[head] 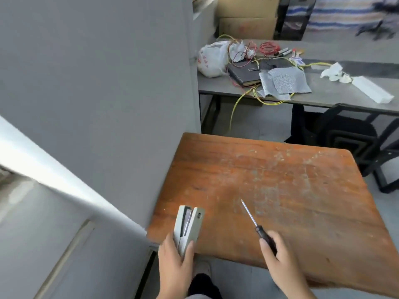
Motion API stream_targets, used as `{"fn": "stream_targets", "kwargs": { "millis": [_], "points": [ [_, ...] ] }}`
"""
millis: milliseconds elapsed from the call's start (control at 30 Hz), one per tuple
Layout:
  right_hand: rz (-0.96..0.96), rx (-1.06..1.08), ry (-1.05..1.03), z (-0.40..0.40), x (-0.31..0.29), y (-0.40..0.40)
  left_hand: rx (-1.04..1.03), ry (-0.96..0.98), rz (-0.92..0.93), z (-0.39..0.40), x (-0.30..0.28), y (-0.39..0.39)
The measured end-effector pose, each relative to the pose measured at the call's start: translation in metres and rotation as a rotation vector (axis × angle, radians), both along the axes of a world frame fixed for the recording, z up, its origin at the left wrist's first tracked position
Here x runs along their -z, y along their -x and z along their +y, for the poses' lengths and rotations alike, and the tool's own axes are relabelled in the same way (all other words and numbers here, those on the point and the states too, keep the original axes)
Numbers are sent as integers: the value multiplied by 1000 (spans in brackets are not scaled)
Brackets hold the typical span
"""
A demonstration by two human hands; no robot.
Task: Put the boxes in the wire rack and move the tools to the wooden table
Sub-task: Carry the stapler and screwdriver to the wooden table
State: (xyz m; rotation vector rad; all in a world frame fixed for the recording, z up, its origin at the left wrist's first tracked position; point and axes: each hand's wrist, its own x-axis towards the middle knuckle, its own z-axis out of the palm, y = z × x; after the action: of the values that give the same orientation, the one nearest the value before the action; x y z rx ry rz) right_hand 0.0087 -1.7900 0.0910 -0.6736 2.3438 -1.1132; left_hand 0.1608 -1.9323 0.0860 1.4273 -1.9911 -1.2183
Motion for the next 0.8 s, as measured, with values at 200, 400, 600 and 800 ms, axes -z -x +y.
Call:
{"fn": "stream_targets", "kwargs": {
  "millis": [200,400,600,800],
  "points": [
    [148,125,-75,-124,6,54,102,50,-175,-109,-4,91],
    [258,89,-259,-204,17,94,50,63,-341,-160,13,156],
    [368,17,-451,-240,35,90,74,177,-424,-173,39,177],
    [313,20,-478,-241,36,94,49,115,-396,-178,38,175]
  ]
}}
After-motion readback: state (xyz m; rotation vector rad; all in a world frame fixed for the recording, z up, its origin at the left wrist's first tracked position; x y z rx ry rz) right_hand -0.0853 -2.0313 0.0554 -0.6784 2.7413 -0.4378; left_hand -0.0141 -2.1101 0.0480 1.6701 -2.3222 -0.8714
